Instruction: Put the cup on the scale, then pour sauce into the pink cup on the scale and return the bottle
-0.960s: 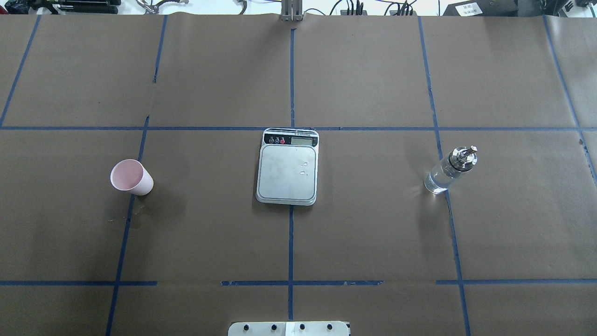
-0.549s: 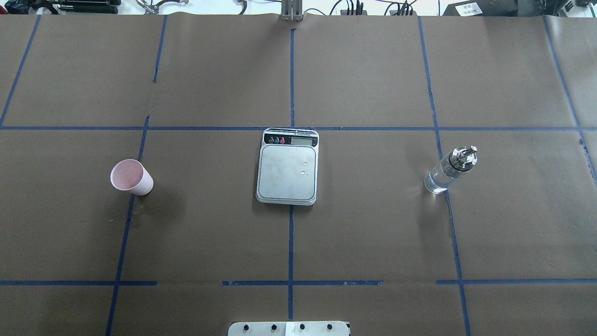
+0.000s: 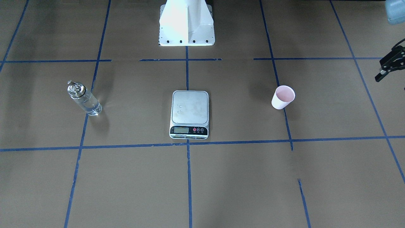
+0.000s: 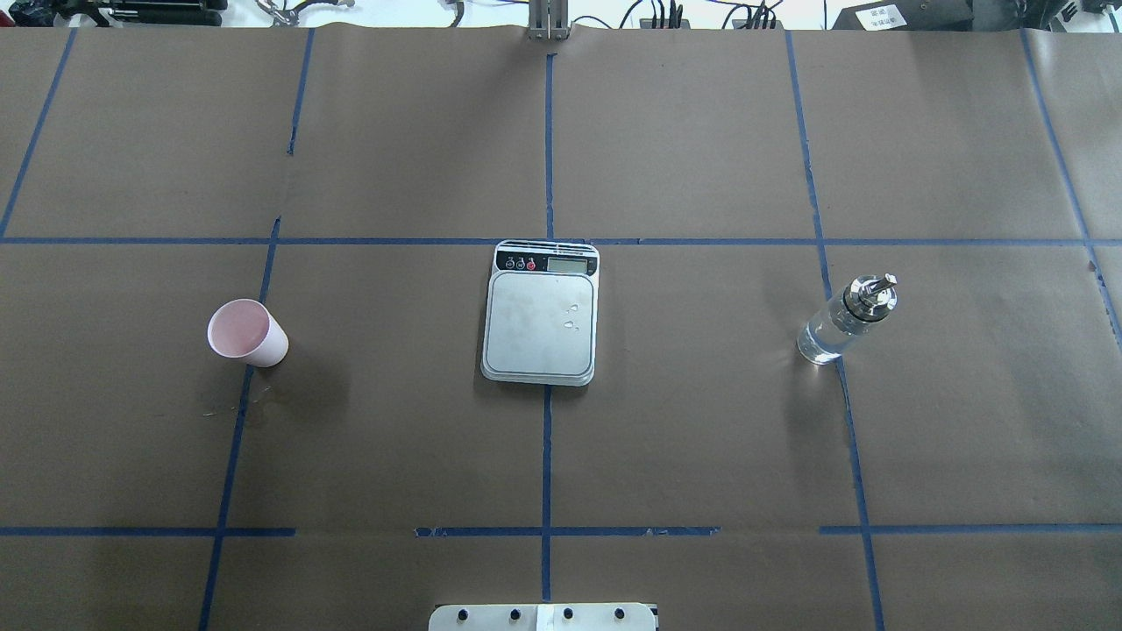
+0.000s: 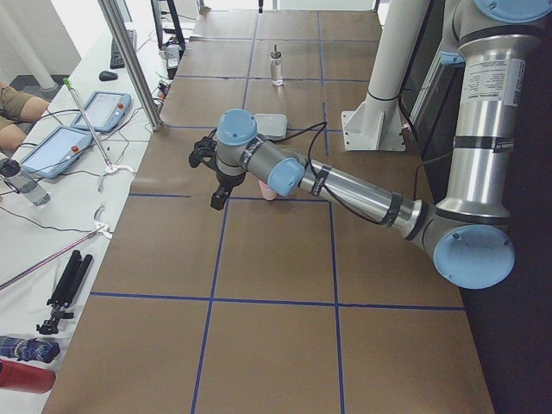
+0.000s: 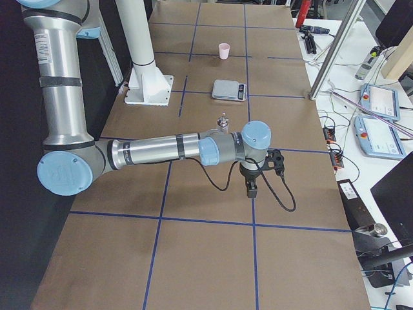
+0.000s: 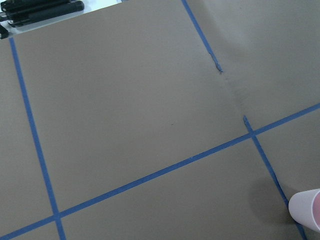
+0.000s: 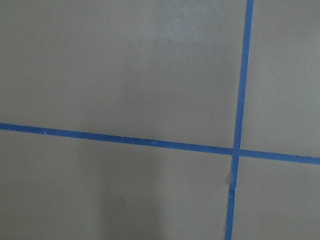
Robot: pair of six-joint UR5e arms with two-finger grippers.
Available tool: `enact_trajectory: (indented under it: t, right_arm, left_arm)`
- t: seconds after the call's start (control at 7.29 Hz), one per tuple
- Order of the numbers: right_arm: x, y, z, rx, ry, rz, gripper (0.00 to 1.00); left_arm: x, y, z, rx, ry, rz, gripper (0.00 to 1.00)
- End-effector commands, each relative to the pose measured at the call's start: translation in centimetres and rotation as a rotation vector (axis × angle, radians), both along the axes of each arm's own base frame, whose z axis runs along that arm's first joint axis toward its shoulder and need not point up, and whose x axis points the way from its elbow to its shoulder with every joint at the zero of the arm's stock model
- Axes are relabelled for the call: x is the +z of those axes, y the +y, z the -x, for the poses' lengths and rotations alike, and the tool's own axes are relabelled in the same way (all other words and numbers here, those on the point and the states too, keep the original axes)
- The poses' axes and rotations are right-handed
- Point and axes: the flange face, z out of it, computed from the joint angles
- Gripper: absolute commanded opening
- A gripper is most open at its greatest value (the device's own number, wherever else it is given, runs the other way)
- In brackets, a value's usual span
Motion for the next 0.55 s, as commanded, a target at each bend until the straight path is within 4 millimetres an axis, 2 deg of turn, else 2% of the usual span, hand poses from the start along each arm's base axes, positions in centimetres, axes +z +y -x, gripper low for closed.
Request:
enact_trajectory:
  t: [0.0,0.27,0.41]
  right_arm:
    - [1.0,0.4,0.5,0.018,-0.019,-0.059,1.00]
    - [-1.8,0.3,0.6,0.018,-0.037,-0.102,1.00]
    - [-3.5,0.4,0.4,0.029,-0.041,-0.108,1.00]
  left_arm:
    - [-2.2,0.5,-7.2,0.009,0.053,0.158,1.00]
    - [-2.3,1.6,-11.8,-0.042,0.030,0.220,1.00]
    - [-2.4,2.1,-14.0,-0.123,0.020,0.284,1.00]
